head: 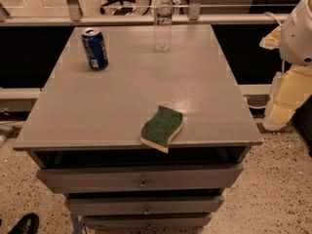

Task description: Pick pepsi can

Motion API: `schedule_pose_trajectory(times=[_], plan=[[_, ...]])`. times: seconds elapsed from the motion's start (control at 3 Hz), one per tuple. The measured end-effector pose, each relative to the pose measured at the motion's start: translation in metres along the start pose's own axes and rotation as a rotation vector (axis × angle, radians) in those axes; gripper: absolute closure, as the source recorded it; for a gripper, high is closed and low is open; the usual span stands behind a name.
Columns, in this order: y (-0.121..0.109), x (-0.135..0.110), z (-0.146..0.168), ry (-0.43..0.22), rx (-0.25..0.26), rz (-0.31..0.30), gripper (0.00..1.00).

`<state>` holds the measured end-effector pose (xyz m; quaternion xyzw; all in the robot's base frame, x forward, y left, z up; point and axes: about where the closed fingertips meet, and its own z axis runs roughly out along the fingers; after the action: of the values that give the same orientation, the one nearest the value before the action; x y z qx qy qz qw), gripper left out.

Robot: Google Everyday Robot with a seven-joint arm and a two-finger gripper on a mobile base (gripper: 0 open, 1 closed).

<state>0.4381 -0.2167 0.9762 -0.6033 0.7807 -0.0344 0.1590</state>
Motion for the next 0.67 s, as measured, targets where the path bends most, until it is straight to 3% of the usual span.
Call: schedule_pose_trajectory(times=[0.67], plan=[[-0.007, -0.006, 0.011, -0.028, 0.014, 0.006, 0.0]])
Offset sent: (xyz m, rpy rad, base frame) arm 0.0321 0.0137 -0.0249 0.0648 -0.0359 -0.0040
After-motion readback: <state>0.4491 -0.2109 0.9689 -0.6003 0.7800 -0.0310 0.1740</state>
